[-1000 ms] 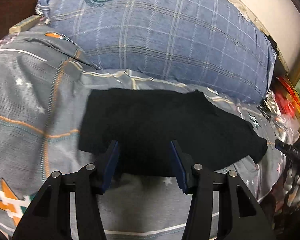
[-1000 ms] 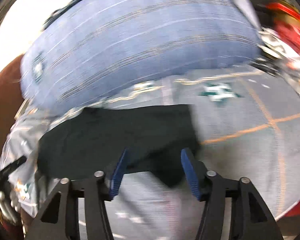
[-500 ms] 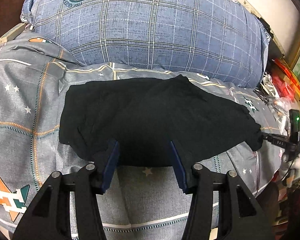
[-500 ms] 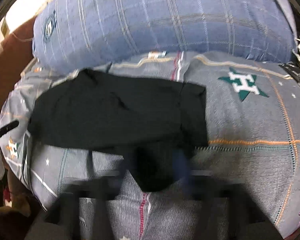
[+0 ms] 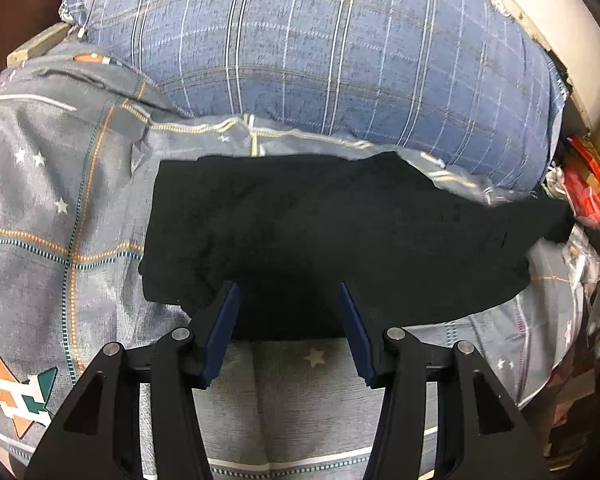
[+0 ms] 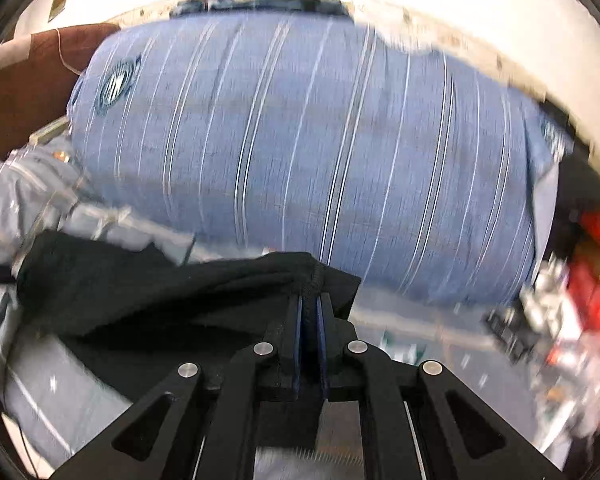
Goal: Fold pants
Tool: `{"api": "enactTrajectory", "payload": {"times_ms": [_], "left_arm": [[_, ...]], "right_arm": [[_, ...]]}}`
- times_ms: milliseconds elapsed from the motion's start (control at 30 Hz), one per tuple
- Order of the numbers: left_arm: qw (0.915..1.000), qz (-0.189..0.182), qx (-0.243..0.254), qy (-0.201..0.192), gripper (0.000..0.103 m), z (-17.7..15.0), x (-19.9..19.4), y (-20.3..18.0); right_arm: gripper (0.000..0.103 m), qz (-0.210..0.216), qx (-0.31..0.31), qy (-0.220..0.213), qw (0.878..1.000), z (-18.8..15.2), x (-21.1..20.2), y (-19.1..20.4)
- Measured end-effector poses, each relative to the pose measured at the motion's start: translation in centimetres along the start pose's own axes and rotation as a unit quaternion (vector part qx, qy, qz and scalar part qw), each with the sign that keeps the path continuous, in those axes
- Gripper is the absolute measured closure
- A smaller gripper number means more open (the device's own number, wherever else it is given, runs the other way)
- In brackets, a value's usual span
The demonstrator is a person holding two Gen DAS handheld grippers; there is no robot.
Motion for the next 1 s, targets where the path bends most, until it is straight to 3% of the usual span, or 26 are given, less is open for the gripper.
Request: {"api": "enactTrajectory", "payload": {"times_ms": [67, 167, 267, 367, 433, 500, 567, 633, 733, 767, 800, 833, 867, 900, 933, 1000], "left_arm": [[1.0, 0.001, -0.001, 0.009, 0.053, -0.1, 0.8, 0.2], [0.9998, 0.004, -0.006, 0.017, 0.053, -0.2, 1.3, 0.0], [0.9999, 0.002, -0.005, 0.012, 0.053, -0.3, 1.1, -0.2], [0.9998, 0.004, 0.002, 0.017, 0.053, -0.5, 1.6, -0.7], [0.9998, 0.002, 0.003, 0.021, 0.053, -0.5, 1.8, -1.1], [0.9998, -0.006, 0.007, 0.02, 0.053, -0.5, 1.5, -1.8], [0.9997, -0.012, 0.019, 0.013, 0.053, -0.6, 0.9, -2.7], [0.9994, -0.016, 0.03, 0.01, 0.053, -0.8, 0.5, -3.3], [0.999, -0.018, 0.039, 0.01, 0.053, -0.8, 0.4, -3.8], [0.9991, -0.018, 0.038, 0.011, 0.053, -0.8, 0.5, -3.9], [0.9991, -0.019, 0.036, 0.012, 0.053, -0.8, 0.5, -3.9], [0.9991, -0.02, 0.035, 0.013, 0.053, -0.8, 0.5, -3.8], [0.9991, -0.02, 0.035, 0.014, 0.053, -0.8, 0.6, -3.8], [0.9991, -0.02, 0.035, 0.013, 0.053, -0.8, 0.6, -3.8], [0.9992, -0.018, 0.034, 0.013, 0.053, -0.8, 0.5, -3.7], [0.9993, -0.016, 0.032, 0.01, 0.053, -0.7, 0.4, -3.5]], "right_arm": [[0.091, -0.005, 0.027, 0.074, 0.997, -5.8, 2.8, -1.5], [0.09, -0.025, 0.063, 0.134, 0.989, -11.6, 4.5, -3.9], [0.087, -0.027, 0.142, 0.097, 0.985, -12.8, 2.2, -6.4], [0.065, -0.035, 0.194, 0.033, 0.98, -11.3, -0.5, -8.0], [0.051, -0.012, 0.225, -0.013, 0.974, -9.1, -1.6, -8.2], [0.038, 0.054, 0.281, -0.047, 0.957, -7.3, -1.2, -8.2], [0.038, 0.127, 0.349, -0.046, 0.927, -6.8, 0.5, -8.2], [0.038, 0.164, 0.39, -0.036, 0.905, -6.6, 2.2, -8.9], [0.037, 0.188, 0.402, -0.012, 0.896, -5.7, 4.7, -9.1], [0.044, 0.206, 0.41, -0.001, 0.889, -5.8, 5.5, -8.6], [0.079, 0.236, 0.419, 0.018, 0.876, -5.8, 6.5, -7.4], [0.095, 0.252, 0.425, 0.038, 0.869, -5.6, 7.4, -6.7], [0.094, 0.241, 0.422, 0.055, 0.872, -5.3, 7.6, -6.1], [0.094, 0.217, 0.394, 0.062, 0.891, -3.9, 7.5, -5.8], [0.094, 0.21, 0.376, 0.056, 0.901, -2.7, 7.0, -5.7], [0.094, 0.207, 0.334, 0.005, 0.92, 0.7, 4.4, -5.2]]}}
Point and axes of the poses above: each gripper's, at about its wrist camera, not at the fingertips, and x roughly the way its jaws point, y to its left, z to its top, the point moved 8 cm from there along x, roughly the way its jaws point, and after that the axes turned 14 degrees about z, right-handed, at the moved point
